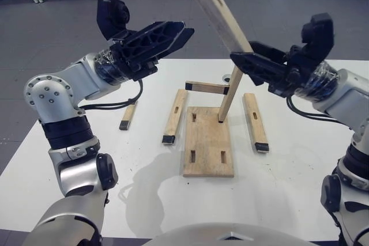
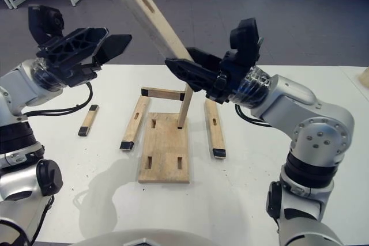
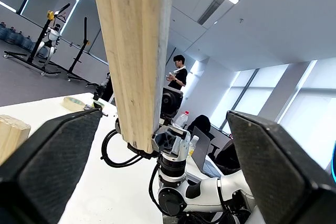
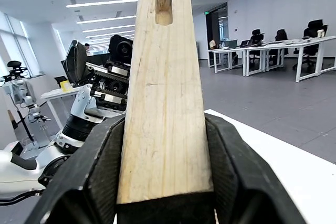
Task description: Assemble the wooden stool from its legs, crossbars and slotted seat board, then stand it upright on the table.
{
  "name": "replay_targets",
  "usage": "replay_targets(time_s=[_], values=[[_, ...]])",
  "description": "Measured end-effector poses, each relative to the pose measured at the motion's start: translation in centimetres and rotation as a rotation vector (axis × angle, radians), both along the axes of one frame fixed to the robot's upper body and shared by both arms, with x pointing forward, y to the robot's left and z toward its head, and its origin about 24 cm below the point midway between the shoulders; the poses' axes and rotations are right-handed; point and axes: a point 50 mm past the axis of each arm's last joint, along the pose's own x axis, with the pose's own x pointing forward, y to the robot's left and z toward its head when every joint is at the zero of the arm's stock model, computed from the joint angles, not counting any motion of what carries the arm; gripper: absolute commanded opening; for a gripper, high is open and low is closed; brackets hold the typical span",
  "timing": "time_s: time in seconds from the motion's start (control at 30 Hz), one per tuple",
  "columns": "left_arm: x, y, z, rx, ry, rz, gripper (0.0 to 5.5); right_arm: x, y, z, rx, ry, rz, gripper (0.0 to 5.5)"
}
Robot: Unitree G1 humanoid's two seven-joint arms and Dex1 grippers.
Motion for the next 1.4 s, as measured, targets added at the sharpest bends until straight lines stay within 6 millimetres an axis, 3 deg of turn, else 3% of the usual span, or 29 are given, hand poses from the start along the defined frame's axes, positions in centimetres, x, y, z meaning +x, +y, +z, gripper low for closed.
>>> replay_targets(time_s=[0.27, 0.67, 0.9, 0.93, 1.2, 1.33, 1.4], values=[[0.0, -1.3, -0.3, 0.039, -0.027, -0.02, 4.4, -0.6, 2.9, -1.8, -0.025, 0.064, 0.115, 2.03], [-1.3, -0.9, -0.5, 0.033, -0.081, -0.129, 2.36, -1.5, 3.5, -2.6, 0.091, 0.235, 0.298, 2.02], [-1.0, -0.9, -0.6, 0.05, -0.081, -0.102, 2.21, -1.4, 3.4, -2.7, 0.1, 0.282, 0.289, 2.02], [-0.9, -0.9, -0.7, 0.049, -0.08, -0.096, 2.19, -1.4, 3.3, -2.7, 0.089, 0.272, 0.273, 2.39], [-0.4, -1.0, -1.1, 0.041, -0.049, -0.07, 2.11, -1.2, 2.7, -3.2, -0.01, 0.225, 0.19, 3.85], [-0.2, -0.4, -1.4, 0.038, -0.04, -0.029, 2.07, -1.2, -0.1, -2.8, -0.069, 0.191, 0.104, 4.77], [-0.1, 0.2, -1.2, 0.036, -0.056, 0.004, 2.06, -1.0, -2.1, -3.5, -0.155, 0.214, -0.025, 4.81]])
